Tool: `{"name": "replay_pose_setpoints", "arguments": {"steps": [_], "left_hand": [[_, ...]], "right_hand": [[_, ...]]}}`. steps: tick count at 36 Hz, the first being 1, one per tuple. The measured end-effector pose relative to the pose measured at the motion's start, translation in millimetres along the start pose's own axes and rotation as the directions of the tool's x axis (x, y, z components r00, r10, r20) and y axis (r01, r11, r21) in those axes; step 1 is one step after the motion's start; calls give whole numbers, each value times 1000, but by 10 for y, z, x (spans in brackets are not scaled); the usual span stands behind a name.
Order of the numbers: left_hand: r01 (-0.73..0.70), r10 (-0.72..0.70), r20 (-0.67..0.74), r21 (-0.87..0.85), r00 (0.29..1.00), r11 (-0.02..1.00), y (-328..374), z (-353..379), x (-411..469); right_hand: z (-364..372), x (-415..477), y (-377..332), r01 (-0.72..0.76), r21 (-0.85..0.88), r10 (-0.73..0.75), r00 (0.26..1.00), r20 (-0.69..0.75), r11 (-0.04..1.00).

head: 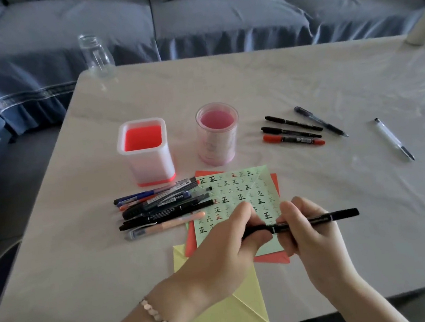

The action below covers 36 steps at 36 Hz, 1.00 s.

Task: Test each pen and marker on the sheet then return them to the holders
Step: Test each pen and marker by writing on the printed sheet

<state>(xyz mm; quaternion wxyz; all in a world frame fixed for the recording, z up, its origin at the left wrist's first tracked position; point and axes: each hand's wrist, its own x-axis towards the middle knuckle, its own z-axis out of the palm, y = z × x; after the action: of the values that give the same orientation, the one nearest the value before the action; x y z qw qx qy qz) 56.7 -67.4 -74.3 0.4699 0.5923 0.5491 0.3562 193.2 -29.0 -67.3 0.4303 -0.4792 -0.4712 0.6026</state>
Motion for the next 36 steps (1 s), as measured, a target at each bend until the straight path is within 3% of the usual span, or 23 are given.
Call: {"name": "replay_pose_setpoints", "arguments": {"steps": [5, 8, 10, 14, 16, 19, 21, 23, 28, 31, 36], "left_hand": [[142, -125, 109, -162, 986, 976, 102, 16, 147], [366, -251, 325, -365, 912, 856, 176, -9, 248], [447, -298, 387, -385, 873, 808, 184, -7, 318], [203, -196, 110, -64, 974, 977, 81, 67, 433], [116, -109, -72, 110, 991, 987, -3, 62, 432], [73, 23, -295, 309, 955, 948, -151, -37, 344], [63, 87, -383, 362, 920, 930, -262, -107, 265], [66, 142, -440, 425, 886, 903, -378, -179, 189], [67, 247, -495, 534, 833, 843, -571, -425, 60], [141, 323, -539, 650, 778, 746, -639, -635, 53], [326, 301, -634, 679, 713, 658, -840, -967, 102]], "right_hand": [[-133, 104, 29, 71, -65, -66, 995, 77, 995], [-243, 164, -23, 61, -86, -45, 984, 172, 994], [-316, 210, -35, 71, -111, -44, 972, 230, 991], [-446, 427, 57, 44, -268, 55, 935, 351, 963], [-559, 629, 176, 85, -506, 114, 930, 350, 858], [-735, 1033, 284, 272, -807, -146, 962, 230, 523], [-809, 1320, 278, 310, -863, -296, 934, 199, 399], [-832, 1585, 237, 269, -912, -319, 933, 167, 309], [-874, 1949, 237, 157, -983, -209, 968, 135, 92], [-916, 2015, 292, 123, -992, -187, 976, 115, 35], [-906, 1883, 332, 79, -989, -138, 989, 62, 122]]}}
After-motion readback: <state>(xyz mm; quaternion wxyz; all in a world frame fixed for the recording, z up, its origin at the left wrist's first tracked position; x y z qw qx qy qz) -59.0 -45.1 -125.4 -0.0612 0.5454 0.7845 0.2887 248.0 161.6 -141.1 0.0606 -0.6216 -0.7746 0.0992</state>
